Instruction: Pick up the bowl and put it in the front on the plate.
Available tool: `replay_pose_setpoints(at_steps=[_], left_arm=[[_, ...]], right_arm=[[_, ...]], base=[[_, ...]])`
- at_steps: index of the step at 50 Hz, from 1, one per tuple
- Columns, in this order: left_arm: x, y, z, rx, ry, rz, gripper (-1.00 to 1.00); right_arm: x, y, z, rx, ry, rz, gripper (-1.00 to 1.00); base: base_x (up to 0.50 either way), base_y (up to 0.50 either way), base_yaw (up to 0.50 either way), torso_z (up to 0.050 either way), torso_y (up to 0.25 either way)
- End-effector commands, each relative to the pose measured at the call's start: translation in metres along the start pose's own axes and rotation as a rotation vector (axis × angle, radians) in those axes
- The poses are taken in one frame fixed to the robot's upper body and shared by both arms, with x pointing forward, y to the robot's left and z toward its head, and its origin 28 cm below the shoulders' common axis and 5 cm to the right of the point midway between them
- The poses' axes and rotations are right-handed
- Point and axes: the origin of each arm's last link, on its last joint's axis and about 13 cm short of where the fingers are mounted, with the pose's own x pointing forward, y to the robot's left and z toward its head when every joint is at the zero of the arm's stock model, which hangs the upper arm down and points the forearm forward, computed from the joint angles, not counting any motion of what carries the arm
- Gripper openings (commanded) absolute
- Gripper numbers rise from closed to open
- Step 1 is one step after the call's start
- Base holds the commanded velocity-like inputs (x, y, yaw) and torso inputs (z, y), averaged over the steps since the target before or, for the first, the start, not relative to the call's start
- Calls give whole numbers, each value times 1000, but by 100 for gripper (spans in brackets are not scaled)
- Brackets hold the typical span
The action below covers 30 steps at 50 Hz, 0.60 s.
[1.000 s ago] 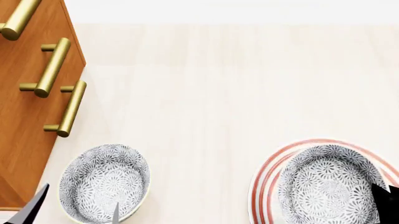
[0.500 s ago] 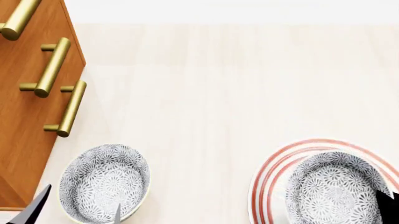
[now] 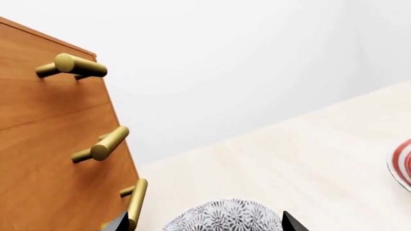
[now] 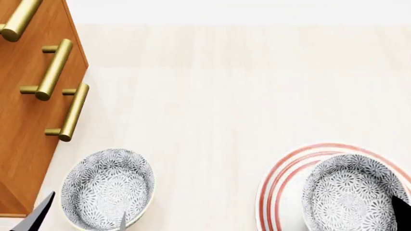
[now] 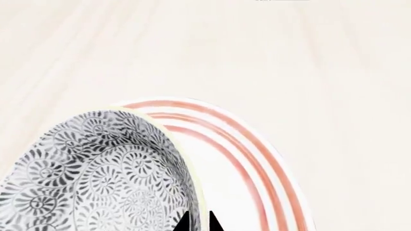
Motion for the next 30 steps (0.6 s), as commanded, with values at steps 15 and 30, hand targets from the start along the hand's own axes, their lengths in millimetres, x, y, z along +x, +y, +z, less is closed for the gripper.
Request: replay_pose_setpoints(at_steps=[15, 30], left_arm=[[0, -1, 4, -24, -47, -10, 100], [0, -2, 6, -33, -44, -16, 100]], right_arm=[[-12, 5, 57, -63, -137, 10, 100], [-24, -10, 86, -72, -196, -88, 100]], base=[[0, 0, 0, 0, 0], [0, 0, 0, 0, 0]])
